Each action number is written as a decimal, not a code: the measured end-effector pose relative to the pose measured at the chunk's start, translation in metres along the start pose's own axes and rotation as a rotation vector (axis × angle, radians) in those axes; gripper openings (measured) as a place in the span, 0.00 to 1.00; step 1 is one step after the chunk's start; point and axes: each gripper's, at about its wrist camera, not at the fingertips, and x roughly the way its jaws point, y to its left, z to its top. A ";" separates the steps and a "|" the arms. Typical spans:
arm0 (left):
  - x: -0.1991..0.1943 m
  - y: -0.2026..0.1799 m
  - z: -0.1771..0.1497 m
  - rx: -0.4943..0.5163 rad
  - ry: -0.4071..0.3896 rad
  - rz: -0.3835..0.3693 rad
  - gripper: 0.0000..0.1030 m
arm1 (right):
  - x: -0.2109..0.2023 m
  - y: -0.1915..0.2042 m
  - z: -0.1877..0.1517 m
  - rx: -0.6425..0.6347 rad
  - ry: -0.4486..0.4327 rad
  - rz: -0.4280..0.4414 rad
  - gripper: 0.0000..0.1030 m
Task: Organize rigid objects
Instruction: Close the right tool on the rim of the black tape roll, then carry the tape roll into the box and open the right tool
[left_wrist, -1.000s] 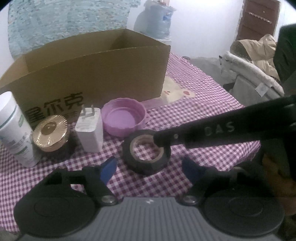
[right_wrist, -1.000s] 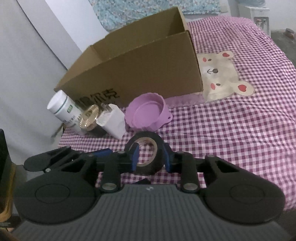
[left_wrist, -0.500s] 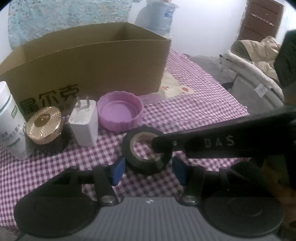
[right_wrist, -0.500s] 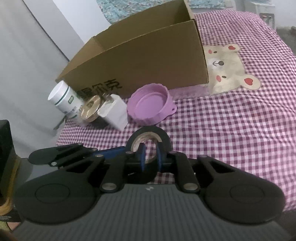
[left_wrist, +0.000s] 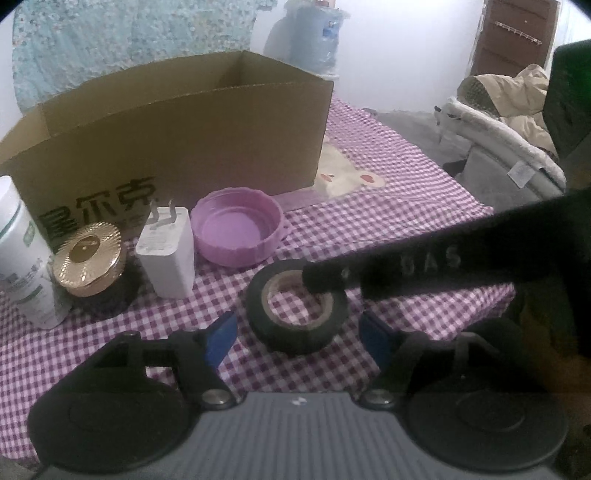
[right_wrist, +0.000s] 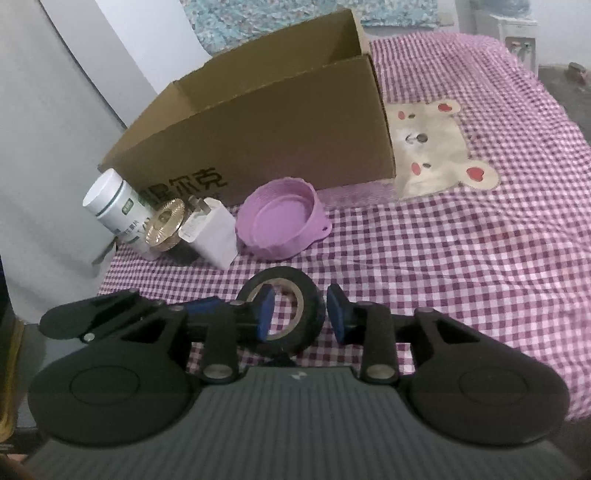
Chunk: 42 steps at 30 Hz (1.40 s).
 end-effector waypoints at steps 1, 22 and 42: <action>0.002 0.000 0.000 -0.003 0.002 -0.007 0.71 | 0.003 0.000 0.000 0.009 0.009 0.007 0.30; 0.008 -0.009 -0.004 0.052 0.025 0.025 0.70 | 0.008 0.008 -0.006 -0.047 0.058 -0.006 0.28; -0.027 -0.018 0.000 0.068 -0.079 0.067 0.65 | -0.014 0.027 0.002 -0.092 -0.001 -0.034 0.16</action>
